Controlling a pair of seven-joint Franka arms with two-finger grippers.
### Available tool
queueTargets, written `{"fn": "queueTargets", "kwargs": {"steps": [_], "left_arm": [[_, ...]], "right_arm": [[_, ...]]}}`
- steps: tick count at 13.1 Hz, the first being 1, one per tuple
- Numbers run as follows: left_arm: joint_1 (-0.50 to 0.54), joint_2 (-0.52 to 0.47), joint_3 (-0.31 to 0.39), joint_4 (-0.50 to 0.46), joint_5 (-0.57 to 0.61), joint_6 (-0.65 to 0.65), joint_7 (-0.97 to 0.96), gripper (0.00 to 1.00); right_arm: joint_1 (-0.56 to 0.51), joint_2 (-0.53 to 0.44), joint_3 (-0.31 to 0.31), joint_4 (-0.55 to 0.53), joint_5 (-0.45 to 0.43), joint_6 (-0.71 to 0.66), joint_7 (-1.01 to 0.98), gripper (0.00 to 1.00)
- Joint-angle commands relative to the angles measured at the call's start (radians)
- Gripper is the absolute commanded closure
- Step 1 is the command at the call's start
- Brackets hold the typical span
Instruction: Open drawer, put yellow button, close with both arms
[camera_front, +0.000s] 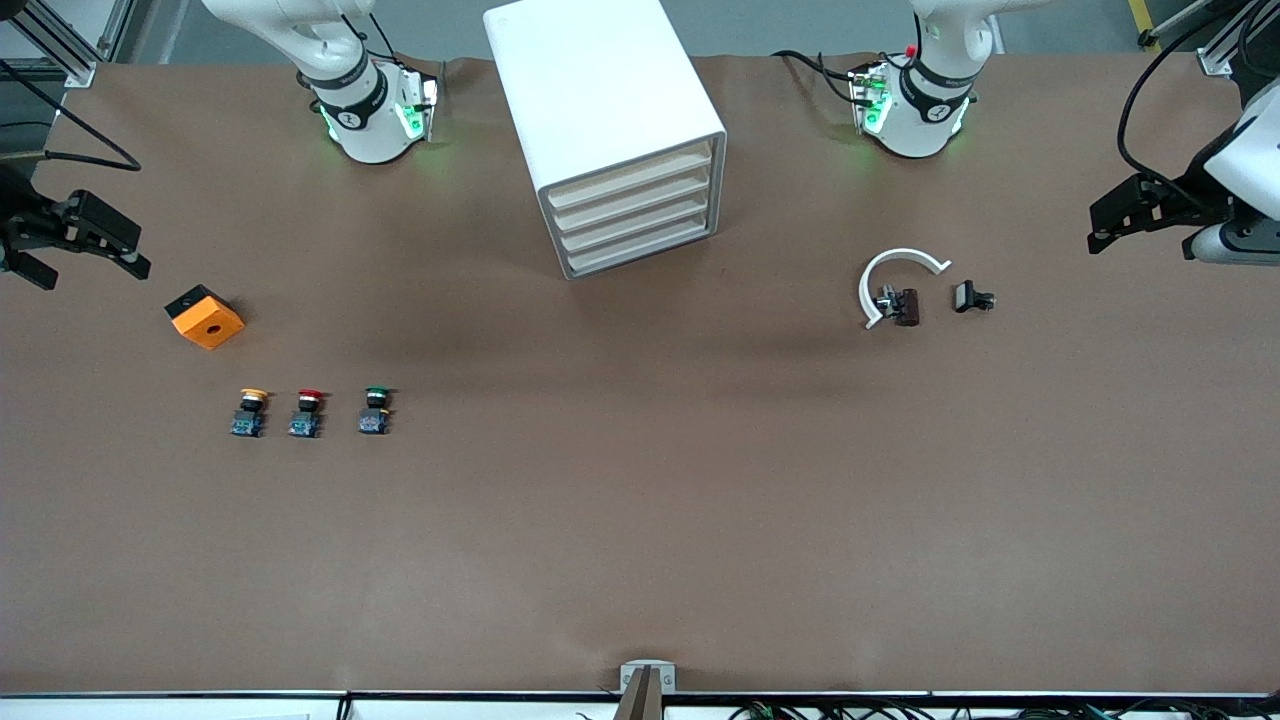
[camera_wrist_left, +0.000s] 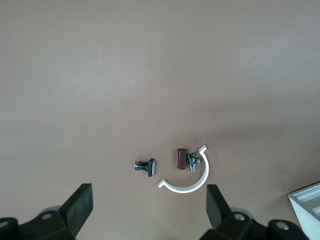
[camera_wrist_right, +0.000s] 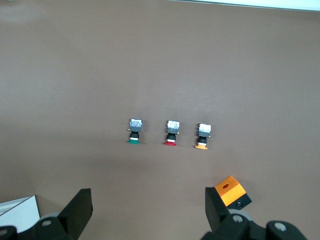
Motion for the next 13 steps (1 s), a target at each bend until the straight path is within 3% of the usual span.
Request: {"fn": "queueTargets", "kwargs": {"steps": [1,5,10,13], "left_arm": [[0.005,-0.005,-0.003,0.017,-0.002,-0.032,0.014,0.00],[0.007,0.017,-0.003,0.040,-0.002,-0.035,0.003,0.00],[0.007,0.144,-0.003,0.077,-0.015,-0.035,-0.009,0.00],[-0.010,0.225,-0.009,0.077,-0.054,-0.003,-0.229,0.00]], "right_arm": [[-0.008,-0.010,0.004,0.005,0.015,-0.011,0.003,0.00],[-0.008,-0.010,0.004,0.005,0.013,-0.012,0.003,0.00],[-0.010,-0.010,0.004,0.005,0.010,-0.012,0.003,0.00],[-0.010,-0.010,0.004,0.005,0.010,-0.012,0.003,0.00]]}}
